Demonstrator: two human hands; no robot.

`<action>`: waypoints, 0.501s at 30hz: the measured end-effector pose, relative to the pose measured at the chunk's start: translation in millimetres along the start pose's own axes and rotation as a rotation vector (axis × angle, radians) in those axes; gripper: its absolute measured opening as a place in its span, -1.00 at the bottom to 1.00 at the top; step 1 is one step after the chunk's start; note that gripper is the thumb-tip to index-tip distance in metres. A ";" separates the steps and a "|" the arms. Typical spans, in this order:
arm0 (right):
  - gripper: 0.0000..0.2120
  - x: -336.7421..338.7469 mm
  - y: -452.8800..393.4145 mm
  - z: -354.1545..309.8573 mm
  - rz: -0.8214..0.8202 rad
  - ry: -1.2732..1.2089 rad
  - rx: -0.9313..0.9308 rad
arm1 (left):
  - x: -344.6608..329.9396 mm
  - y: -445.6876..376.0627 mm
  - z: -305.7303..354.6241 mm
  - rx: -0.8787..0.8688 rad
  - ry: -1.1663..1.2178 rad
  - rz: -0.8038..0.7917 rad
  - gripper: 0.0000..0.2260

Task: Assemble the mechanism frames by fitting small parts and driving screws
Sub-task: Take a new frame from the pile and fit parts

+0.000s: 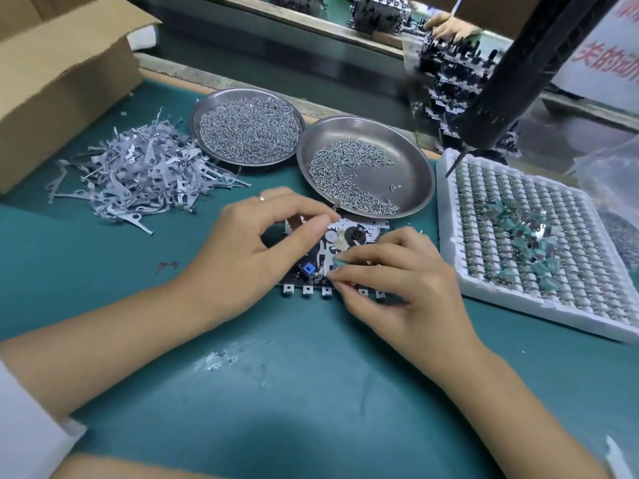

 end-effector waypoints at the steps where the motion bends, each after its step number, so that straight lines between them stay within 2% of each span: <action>1: -0.91 -0.5 0.0 0.8 -0.010 -0.011 -0.014 | -3.3 1.0 4.1 -0.037 -0.047 -0.037 -0.88; 4: -0.86 -0.8 -0.3 8.4 -0.037 -0.117 -0.118 | -16.7 6.5 15.2 -0.173 -0.288 -0.159 -0.74; 6: -0.81 0.3 0.8 18.1 -0.028 -0.225 -0.237 | -19.6 7.8 16.7 -0.203 -0.366 -0.180 -0.72; 9: -0.73 -0.2 3.5 28.8 -0.015 -0.325 -0.374 | -20.6 8.7 18.0 -0.224 -0.381 -0.165 -0.76; 15: -0.79 -2.6 2.4 29.6 -0.010 -0.329 -0.426 | -19.9 9.2 18.4 -0.245 -0.346 -0.129 -0.72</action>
Point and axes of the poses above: each hand's wrist, its own y-axis away from the middle knuckle, its own x-axis out of the back of the hand, z = x × y, the point moved 10 cm from there along -y, towards the middle knuckle, and after that the axes turned 10 degrees about -y, right-handed, at the moved point
